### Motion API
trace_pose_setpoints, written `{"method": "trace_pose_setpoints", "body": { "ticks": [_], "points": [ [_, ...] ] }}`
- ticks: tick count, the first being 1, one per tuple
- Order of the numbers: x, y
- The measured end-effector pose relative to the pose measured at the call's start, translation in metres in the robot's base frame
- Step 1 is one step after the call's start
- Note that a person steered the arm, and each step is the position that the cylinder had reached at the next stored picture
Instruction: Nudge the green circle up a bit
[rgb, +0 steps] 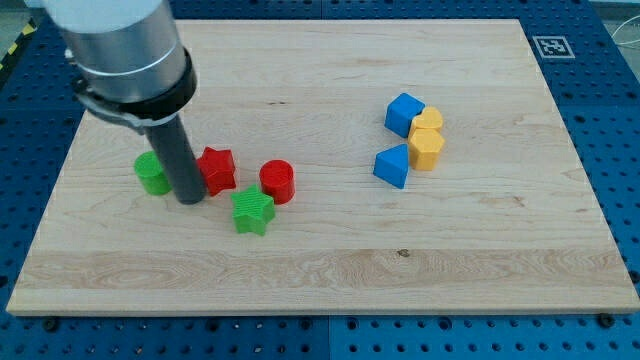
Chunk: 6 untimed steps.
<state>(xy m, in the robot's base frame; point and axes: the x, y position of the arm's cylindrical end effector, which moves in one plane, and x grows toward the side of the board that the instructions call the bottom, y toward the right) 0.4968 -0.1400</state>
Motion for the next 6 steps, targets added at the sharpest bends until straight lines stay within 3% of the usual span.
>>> {"method": "trace_pose_setpoints", "body": {
  "ticks": [1, 3, 4, 5, 6],
  "points": [
    [0.003, -0.002],
    [0.048, -0.073],
    [0.033, -0.102],
    [0.009, -0.086],
    [-0.001, -0.029]
  ]
}}
